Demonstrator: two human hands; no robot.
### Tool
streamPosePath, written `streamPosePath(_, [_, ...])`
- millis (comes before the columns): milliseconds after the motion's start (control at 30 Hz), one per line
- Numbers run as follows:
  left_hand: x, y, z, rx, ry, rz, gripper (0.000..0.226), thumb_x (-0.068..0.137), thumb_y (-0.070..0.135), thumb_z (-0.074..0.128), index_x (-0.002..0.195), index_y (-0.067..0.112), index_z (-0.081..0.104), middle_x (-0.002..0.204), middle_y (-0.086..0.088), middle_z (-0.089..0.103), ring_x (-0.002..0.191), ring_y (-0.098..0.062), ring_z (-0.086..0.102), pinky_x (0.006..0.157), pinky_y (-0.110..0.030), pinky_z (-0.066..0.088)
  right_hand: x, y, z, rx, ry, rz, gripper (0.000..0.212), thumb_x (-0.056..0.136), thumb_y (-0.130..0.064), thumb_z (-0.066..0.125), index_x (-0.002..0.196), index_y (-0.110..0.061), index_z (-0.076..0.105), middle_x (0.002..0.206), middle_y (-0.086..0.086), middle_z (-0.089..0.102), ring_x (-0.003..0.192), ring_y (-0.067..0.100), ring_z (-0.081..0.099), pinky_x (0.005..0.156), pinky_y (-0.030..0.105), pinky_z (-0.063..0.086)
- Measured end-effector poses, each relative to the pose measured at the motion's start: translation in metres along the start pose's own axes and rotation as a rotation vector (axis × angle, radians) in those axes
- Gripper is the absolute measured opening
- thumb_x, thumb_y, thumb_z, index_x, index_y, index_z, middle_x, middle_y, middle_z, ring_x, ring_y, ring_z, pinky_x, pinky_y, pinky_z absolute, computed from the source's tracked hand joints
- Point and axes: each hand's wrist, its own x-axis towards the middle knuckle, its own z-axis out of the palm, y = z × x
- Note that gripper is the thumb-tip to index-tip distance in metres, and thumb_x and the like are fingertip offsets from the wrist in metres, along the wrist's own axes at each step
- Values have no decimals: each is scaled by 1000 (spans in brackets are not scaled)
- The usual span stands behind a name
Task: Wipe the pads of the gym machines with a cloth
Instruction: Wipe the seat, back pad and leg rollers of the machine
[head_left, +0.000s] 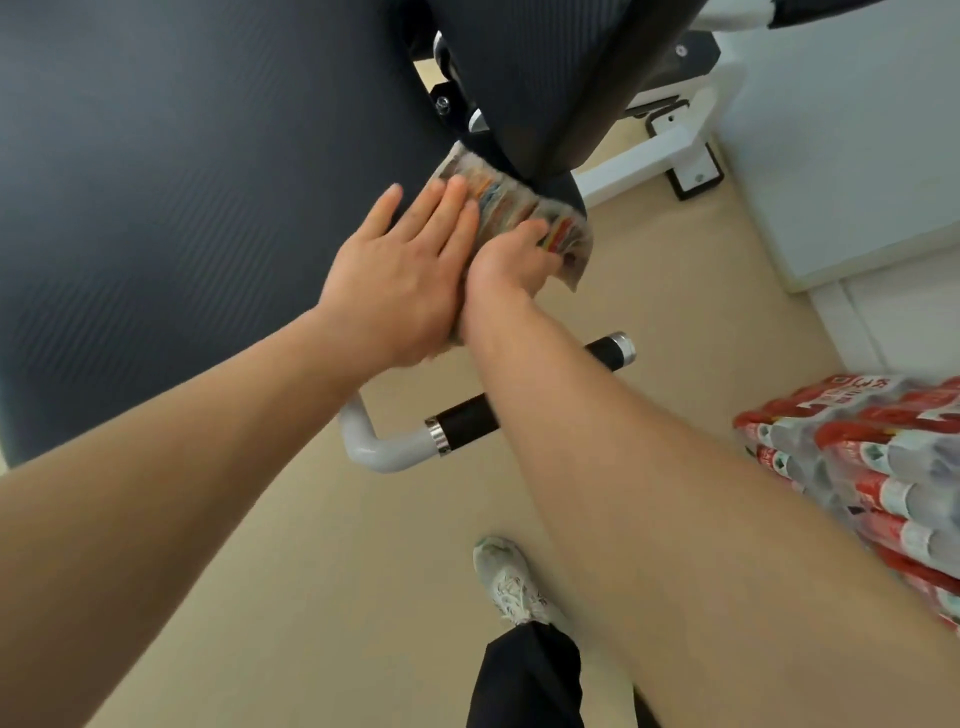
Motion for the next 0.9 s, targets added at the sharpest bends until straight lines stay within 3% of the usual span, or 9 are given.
streamPosePath(133, [39,17,2,14,21,21,68,103,42,17,161,12,1,169,-13,1,157,-28,2,126,-51,2,47,-22,-7,-69,21,-73,48,101,-41,39,138,-11,47,130,18,62,117,40,61,103,53,48])
streamPosePath(333, [-40,-14,7,56,38,36,70,100,37,24,161,10,2,169,-13,4,156,-29,8,126,-53,6,-7,13,2,-120,-13,-9,54,103,-42,40,150,-23,23,141,13,50,122,36,55,105,53,47])
streamPosePath(433, [-95,-34,14,98,27,-1,72,101,31,36,161,10,2,169,-11,3,156,-27,6,126,-52,6,-45,38,16,-140,-16,25,60,102,-35,44,153,-18,17,152,16,40,134,38,47,111,54,39])
streamPosePath(500, [-123,-48,17,106,28,-23,63,105,30,25,161,11,5,169,-10,5,156,-27,7,125,-51,5,-70,53,20,-149,-62,54,59,101,-26,46,152,-15,18,151,15,39,133,37,47,111,52,41])
streamPosePath(567, [-136,-53,17,100,21,-43,62,103,32,13,161,9,8,168,-12,7,156,-28,9,125,-52,7,-81,60,21,-149,-114,117,57,95,-22,49,146,-12,26,143,15,46,124,37,54,105,51,47])
streamPosePath(633, [-134,-47,19,96,37,-77,62,105,31,9,160,4,7,168,-17,8,155,-32,9,125,-53,8,-77,51,21,-191,-188,150,55,81,-28,47,131,-8,43,130,16,59,108,39,63,95,52,54])
streamPosePath(700, [-117,-31,21,91,49,-122,67,105,37,8,158,-2,3,166,-24,4,155,-38,5,126,-54,9,-55,43,21,-216,-179,125,47,79,-30,45,118,-5,55,117,19,67,98,39,68,88,52,58])
streamPosePath(800, [-74,-7,20,107,75,-144,71,105,42,6,158,-5,3,165,-27,4,155,-40,5,126,-52,7,-40,23,13,-184,-73,71,53,85,-33,46,131,-8,50,122,18,64,103,39,66,90,50,56])
streamPosePath(900, [-47,-4,20,119,142,-102,71,103,38,28,158,-3,11,165,-26,13,154,-38,13,125,-48,7,-40,18,7,-134,-19,-3,46,99,-22,47,142,-6,39,133,18,56,116,36,61,91,41,55])
